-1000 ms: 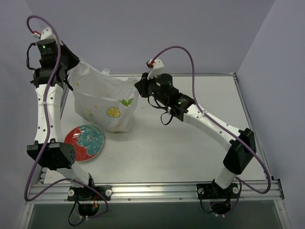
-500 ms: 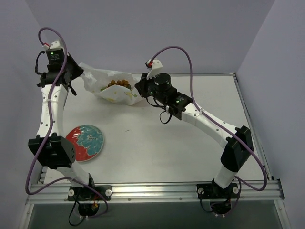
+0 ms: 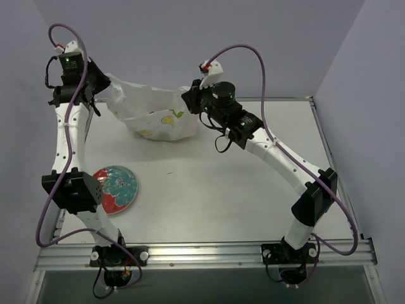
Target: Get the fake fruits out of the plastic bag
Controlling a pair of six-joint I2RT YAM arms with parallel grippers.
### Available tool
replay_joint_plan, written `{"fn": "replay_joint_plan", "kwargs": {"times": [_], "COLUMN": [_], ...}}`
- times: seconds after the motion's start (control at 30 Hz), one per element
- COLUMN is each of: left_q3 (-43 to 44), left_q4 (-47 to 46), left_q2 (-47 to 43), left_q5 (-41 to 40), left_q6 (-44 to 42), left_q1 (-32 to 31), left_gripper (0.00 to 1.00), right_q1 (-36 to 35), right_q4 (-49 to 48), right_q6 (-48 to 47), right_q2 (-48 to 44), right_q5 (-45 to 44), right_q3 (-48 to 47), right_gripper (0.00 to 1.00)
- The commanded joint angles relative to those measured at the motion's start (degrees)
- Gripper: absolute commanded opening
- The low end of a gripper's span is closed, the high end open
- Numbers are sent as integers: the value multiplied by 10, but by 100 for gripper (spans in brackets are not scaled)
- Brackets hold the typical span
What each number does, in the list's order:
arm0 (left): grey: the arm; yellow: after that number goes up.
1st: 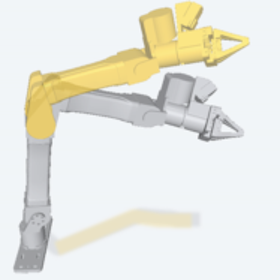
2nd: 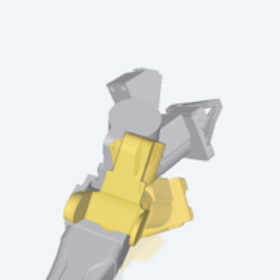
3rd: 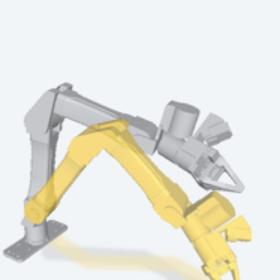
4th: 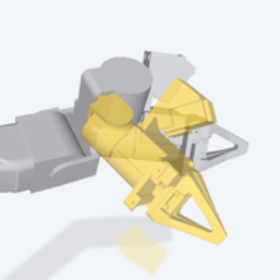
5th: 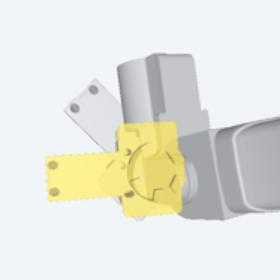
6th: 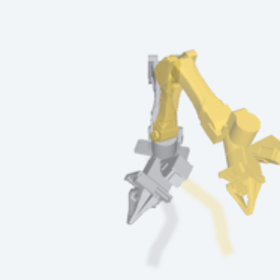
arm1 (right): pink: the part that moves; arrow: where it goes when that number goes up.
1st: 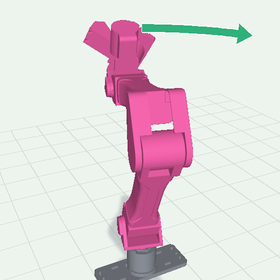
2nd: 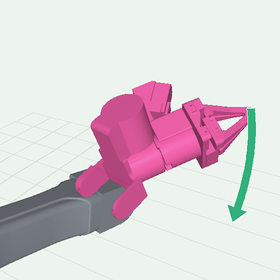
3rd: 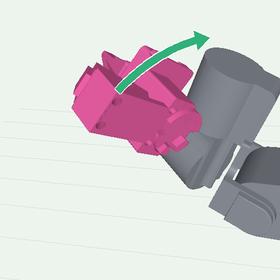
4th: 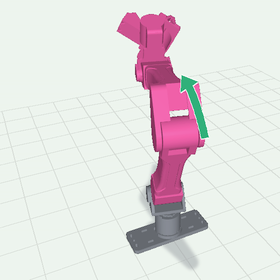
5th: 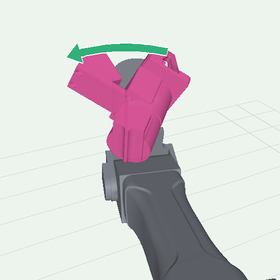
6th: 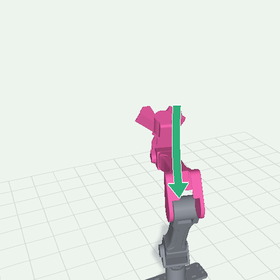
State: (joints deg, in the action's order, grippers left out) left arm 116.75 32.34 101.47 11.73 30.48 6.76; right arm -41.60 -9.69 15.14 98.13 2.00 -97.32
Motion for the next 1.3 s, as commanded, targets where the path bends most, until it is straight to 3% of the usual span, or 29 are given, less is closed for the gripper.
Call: {"fn": "replay_joint_plan", "kwargs": {"times": [0.0, 0.2, 0.43, 0.6, 0.77, 0.87, 1.1, 1.27], "left_q3": [55, 93, -112, -188, -264, -251, -106, -74], "left_q4": [-11, 11, -81, -137, -220, -233, -234, -234], "left_q2": [-13, 22, 11, 18, 10, 32, 49, 36], "left_q5": [5, 14, -1, -2, 22, 53, 101, 121], "left_q6": [2, -1, -9, -13, -10, 3, 34, 38], "left_q1": [3, 3, 12, 14, 15, 13, -43, -54], "left_gripper": [2, 2, 2, 2, 2, 2, 2, 2], "right_q1": [3, 5, 13, 9, 3, 1, -7, -27], "right_q4": [-2, -2, -57, -153, -173, -212, -177, -168], "right_q6": [2, -15, 14, 72, 95, 103, 79, 85], "right_q2": [-13, 9, 15, -7, 33, 15, -97, -113], "right_q5": [20, 17, 15, 41, 39, 38, -6, 24], "right_q3": [-18, -43, 148, 259, 330, 365, 371, 369], "right_gripper": [0, 0, 0, 0, 0, 0, 0, 0]}}
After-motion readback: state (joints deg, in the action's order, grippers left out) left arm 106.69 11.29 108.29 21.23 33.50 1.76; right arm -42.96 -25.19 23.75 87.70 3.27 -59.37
